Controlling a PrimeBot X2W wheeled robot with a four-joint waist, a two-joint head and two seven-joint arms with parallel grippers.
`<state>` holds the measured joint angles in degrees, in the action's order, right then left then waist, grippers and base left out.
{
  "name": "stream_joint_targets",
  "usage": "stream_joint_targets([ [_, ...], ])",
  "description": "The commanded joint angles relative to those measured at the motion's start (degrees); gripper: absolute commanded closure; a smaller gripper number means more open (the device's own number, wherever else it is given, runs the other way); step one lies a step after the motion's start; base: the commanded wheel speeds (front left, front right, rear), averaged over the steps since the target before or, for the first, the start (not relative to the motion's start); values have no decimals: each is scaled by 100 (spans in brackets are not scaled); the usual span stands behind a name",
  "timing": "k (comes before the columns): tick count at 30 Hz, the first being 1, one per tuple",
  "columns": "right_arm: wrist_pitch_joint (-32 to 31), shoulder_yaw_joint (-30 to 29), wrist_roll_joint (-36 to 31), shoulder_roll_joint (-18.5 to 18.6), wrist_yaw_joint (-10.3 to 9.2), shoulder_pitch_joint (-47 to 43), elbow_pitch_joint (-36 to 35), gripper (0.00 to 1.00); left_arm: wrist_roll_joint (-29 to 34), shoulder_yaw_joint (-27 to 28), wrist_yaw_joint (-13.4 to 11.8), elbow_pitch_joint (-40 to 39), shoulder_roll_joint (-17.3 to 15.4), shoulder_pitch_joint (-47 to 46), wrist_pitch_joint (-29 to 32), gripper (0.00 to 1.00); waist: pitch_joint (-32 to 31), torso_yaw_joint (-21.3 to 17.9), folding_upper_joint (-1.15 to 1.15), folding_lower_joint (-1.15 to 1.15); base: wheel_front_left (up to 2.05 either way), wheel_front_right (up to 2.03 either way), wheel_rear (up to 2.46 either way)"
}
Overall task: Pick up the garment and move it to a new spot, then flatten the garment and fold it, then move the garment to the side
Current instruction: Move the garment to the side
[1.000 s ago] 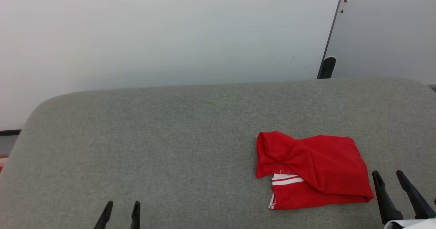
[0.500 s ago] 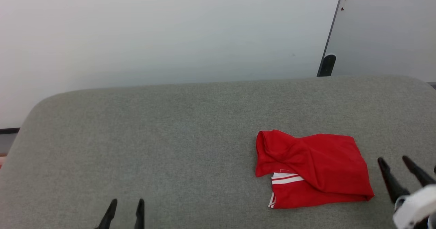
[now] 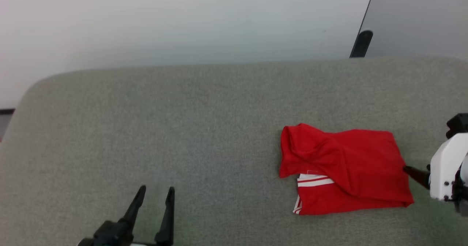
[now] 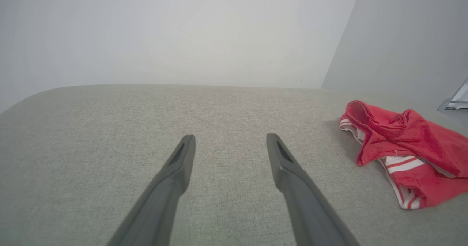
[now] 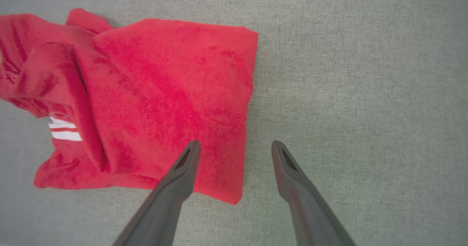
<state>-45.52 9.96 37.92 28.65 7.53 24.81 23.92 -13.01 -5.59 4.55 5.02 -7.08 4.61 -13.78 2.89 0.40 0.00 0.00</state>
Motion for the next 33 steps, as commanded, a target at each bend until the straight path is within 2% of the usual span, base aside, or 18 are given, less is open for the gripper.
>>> stream_joint_targets([
  [1,-26,41,19,29,-9,171,121,0,49,-32,26,22,28,-131,-37,0,315,100,0,0,0,0,0],
  [10,362,327,-69,-71,-9,776,1283,0,147,-204,44,144,57,-596,-81,0,855,285,0,0,0,0,0],
  [16,503,794,132,-152,-9,759,1682,0,154,-243,35,260,77,-696,-106,0,904,315,0,0,0,0,0],
  [17,552,881,203,-169,-9,762,1681,13,148,-248,31,281,83,-700,-112,0,896,313,0,0,0,0,0],
  [18,611,936,299,-186,-8,766,1691,59,143,-253,27,297,90,-709,-116,0,885,308,0,0,0,0,0],
  [19,671,984,363,-190,-2,773,1683,100,137,-256,24,316,97,-718,-119,0,873,301,0,0,0,0,0],
  [27,1284,1196,749,13,-10,906,1677,100,123,-311,0,346,161,-809,-137,0,828,160,0,0,0,0,0],
  [33,1805,1159,1095,365,-11,1008,1670,100,165,-310,-29,229,224,-930,-141,0,854,-79,0,0,0,0,0],
])
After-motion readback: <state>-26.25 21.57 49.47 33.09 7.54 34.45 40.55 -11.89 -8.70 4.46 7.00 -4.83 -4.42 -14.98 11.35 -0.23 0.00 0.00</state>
